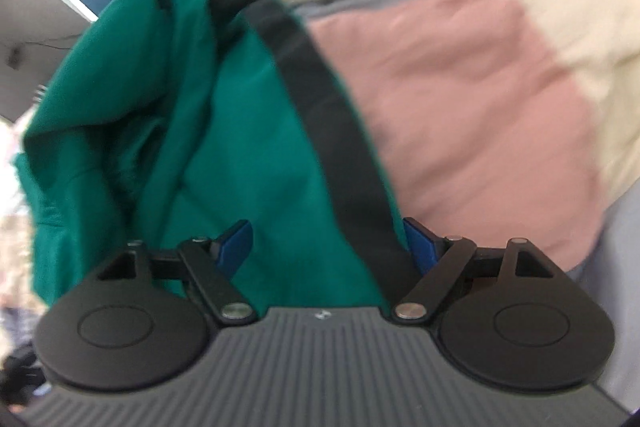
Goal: Fold large clothes
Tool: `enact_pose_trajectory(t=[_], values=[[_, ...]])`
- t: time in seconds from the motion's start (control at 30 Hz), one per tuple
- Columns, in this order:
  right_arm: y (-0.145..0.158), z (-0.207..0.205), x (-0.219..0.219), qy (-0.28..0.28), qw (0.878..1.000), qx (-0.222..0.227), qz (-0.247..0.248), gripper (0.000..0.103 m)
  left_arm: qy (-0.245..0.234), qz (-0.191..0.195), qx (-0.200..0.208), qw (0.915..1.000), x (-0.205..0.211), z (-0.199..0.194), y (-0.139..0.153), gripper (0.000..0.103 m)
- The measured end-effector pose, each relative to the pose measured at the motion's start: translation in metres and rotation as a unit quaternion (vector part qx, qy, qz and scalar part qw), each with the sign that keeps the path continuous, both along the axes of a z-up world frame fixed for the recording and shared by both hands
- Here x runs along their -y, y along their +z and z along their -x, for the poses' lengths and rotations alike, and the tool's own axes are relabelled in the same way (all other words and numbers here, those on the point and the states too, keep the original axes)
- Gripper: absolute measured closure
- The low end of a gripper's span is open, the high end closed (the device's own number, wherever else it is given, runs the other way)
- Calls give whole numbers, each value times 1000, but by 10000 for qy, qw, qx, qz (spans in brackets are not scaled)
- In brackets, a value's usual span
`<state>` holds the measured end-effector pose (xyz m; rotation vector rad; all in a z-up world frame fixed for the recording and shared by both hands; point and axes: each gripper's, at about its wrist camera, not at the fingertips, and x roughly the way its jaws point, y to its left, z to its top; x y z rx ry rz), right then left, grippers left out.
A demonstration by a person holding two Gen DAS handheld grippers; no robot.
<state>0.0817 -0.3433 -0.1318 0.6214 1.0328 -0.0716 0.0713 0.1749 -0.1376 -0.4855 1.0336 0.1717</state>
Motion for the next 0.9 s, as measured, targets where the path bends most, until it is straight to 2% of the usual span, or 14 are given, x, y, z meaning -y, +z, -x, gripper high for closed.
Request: enact_pose_trajectory(t=[0.07, 0.13, 0.2, 0.23, 0.33, 0.47, 0.5, 0.6, 0.63, 0.67, 0.7, 0.73, 0.8, 0.9], values=[[1, 6, 0, -31, 9997, 85, -209, 20, -35, -86, -60, 9999, 5, 1, -3, 52], [0, 12, 0, -9, 9969, 161, -772, 20, -73, -18, -80, 9999, 6, 2, -6, 52], [-4, 17, -2, 161, 9881, 246, -1511, 21, -57, 231, 12, 9997, 3, 3, -5, 52], [-3, 19, -5, 258, 9855, 288, -1651, 21, -61, 470, 78, 9988, 2, 5, -5, 52], [0, 23, -15, 330, 9899, 274, -1352, 21, -258, 972, 126, 9948, 4, 7, -7, 52], [-13, 16, -28, 230, 9983, -139, -518, 26, -327, 722, -168, 9967, 15, 2, -19, 51], [-15, 13, -34, 312, 9986, -133, -394, 24, -309, 702, -169, 9969, 17, 1, -20, 50], [-22, 6, -42, 345, 9988, -113, -341, 23, -148, 855, -144, 9961, 16, 2, -22, 51], [-22, 5, -44, 359, 9988, -81, -312, 24, -106, 895, -120, 9959, 15, 3, -21, 56], [-20, 6, -46, 407, 9989, -60, -226, 34, -96, 943, -89, 9955, 13, 4, -22, 62], [-16, 10, -47, 397, 9991, -32, -170, 50, -100, 1029, -33, 9946, 14, 6, -20, 74], [-13, 14, -44, 304, 9992, 10, -242, 57, -100, 1110, 24, 9938, 13, 8, -19, 84], [-5, 25, -34, 105, 9983, 174, -548, 79, -59, 1206, 218, 9924, 10, 17, -8, 88], [10, 39, -22, 54, 9907, 589, -1222, 89, 34, 1476, 576, 9874, 2, 30, 15, 90]])
